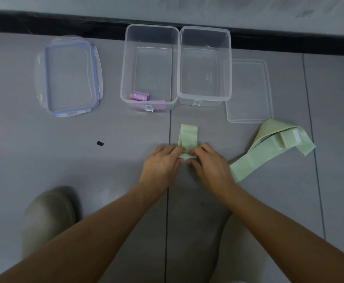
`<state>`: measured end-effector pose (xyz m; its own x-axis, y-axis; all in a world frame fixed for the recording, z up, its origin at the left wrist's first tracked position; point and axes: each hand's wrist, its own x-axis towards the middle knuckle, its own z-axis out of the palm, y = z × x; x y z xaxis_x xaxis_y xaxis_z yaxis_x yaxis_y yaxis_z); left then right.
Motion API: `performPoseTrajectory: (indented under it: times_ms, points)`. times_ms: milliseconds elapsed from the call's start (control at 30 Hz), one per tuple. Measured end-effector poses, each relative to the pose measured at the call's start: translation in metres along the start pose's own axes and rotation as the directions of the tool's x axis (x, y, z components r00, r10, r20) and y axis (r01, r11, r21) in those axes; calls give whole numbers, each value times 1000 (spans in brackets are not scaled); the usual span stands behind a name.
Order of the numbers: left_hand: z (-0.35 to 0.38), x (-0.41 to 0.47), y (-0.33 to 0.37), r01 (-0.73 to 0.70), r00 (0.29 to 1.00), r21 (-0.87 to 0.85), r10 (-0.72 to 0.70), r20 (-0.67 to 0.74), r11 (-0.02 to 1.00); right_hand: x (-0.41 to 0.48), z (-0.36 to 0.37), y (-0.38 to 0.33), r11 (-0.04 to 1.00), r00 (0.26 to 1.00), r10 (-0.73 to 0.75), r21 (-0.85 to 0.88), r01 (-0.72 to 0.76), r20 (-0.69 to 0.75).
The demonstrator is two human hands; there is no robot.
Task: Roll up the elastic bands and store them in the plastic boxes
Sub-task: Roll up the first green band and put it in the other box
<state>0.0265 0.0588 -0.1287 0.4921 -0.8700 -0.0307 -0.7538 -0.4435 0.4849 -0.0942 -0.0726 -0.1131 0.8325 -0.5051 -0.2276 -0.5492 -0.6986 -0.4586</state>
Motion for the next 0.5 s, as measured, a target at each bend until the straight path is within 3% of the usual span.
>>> performPoseTrajectory:
  times_ms: [267, 500]
  points:
    - [-6, 14, 0, -71, 997, -17, 72, 18, 997, 8, -8, 2, 997, 997, 64, 36, -66, 47]
    - [-9, 35, -3, -45, 994, -29, 48, 99, 999, 9, -5, -3, 997, 997, 67, 50, -64, -42]
